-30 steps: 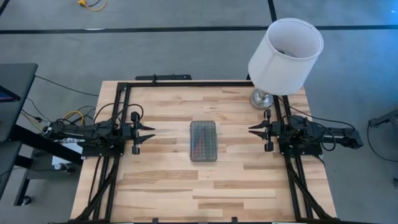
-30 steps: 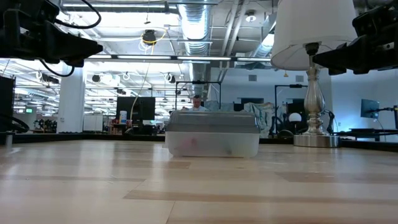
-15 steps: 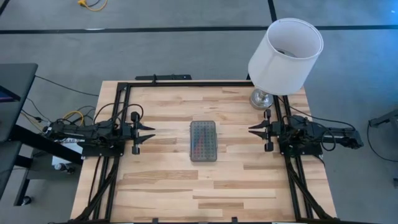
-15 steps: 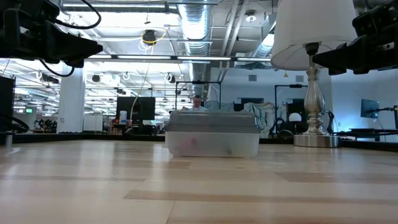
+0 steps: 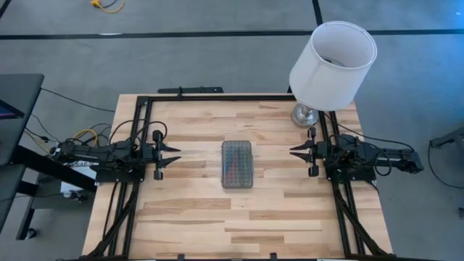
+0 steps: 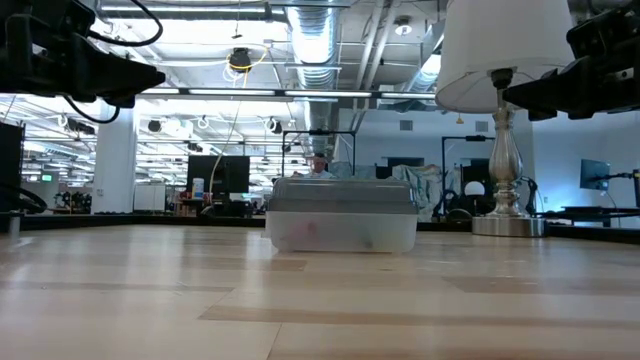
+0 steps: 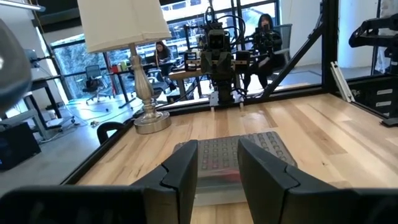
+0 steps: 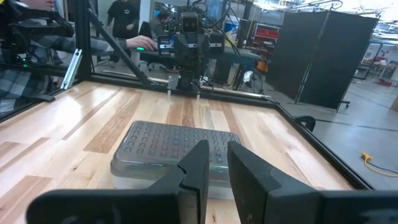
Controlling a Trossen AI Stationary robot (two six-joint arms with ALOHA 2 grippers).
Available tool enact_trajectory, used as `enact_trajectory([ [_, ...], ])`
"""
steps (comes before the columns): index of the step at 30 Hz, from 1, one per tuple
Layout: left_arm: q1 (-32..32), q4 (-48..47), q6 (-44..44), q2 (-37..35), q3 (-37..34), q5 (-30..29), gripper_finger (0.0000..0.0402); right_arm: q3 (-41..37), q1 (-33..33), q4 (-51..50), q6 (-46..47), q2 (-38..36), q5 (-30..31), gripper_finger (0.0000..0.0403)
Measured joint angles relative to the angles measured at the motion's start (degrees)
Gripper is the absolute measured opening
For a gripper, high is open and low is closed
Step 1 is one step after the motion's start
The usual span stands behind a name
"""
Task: Pick & place school supplies into a supply box
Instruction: Return to Home Position
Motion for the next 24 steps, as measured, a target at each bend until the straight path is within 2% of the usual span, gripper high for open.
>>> enact_trajectory([
  [24, 0.0, 0.0, -0.6, 0.0, 0.0, 0.0, 0.0109, 0.0, 0.0, 0.0, 0.0, 0.0, 0.0, 0.0053],
])
